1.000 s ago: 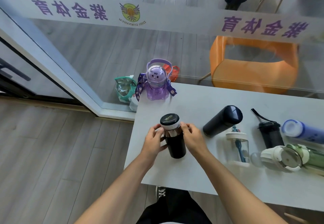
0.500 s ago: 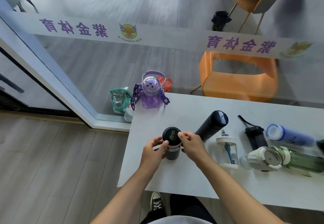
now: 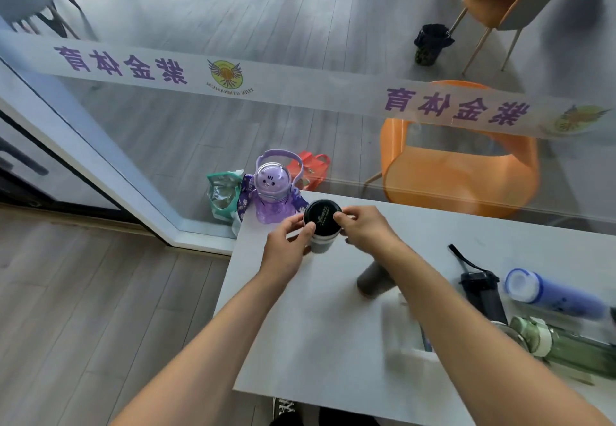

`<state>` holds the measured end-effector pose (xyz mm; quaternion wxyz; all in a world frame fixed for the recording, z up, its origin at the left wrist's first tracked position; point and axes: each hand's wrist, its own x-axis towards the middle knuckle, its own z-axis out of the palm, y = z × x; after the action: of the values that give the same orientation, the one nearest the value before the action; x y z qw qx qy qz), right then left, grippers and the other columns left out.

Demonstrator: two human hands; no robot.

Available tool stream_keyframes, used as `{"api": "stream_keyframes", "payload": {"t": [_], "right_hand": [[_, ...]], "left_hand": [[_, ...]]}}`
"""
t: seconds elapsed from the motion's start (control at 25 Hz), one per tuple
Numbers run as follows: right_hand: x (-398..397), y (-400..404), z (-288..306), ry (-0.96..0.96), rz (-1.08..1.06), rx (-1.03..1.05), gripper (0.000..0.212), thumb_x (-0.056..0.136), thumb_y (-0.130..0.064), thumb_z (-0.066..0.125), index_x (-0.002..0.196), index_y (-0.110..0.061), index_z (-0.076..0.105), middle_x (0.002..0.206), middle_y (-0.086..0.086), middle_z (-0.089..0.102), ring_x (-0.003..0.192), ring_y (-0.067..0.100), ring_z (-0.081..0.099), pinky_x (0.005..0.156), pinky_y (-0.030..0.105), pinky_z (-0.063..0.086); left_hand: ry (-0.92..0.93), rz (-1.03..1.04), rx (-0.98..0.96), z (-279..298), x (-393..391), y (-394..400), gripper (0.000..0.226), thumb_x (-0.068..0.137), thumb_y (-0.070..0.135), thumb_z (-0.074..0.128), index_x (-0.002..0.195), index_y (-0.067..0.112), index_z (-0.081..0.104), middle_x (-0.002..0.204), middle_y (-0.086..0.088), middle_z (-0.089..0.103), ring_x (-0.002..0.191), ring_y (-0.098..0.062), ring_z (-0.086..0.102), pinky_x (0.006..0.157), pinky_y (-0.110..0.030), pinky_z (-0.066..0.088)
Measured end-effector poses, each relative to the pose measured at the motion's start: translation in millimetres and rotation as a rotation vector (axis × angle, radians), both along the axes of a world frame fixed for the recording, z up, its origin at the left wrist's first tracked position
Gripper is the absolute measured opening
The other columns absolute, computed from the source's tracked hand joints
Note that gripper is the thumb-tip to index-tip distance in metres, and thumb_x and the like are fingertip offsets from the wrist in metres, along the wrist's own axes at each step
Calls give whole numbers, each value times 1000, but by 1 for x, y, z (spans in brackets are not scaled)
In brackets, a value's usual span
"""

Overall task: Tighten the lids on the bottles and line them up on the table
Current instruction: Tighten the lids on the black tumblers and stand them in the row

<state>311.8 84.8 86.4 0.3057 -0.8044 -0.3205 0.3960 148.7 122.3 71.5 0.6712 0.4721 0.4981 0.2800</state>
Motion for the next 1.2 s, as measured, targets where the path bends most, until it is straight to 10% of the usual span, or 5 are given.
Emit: {"api": "stream_keyframes", "payload": {"t": [0.56,1.2], "right_hand": [[108,43,-48,113,-71,-12,56,70,-53,60,110,-18,75,105,6,77,99,26,72,89,51,59],[99,44,-36,-32,-91,-11,31,95,-40,58,94,-14,73,98,13,76,99,31,68,89,43,55]], "left_hand": [[174,-150,-16,-28,113,62,36,98,13,55,134,7,57,126,-15,64,114,-26,62,84,-37,58],[221,-156,-3,-14,125,62,29,104,16,44,129,14,58,114,-5,62,104,-18,58,76,-25,55]]}}
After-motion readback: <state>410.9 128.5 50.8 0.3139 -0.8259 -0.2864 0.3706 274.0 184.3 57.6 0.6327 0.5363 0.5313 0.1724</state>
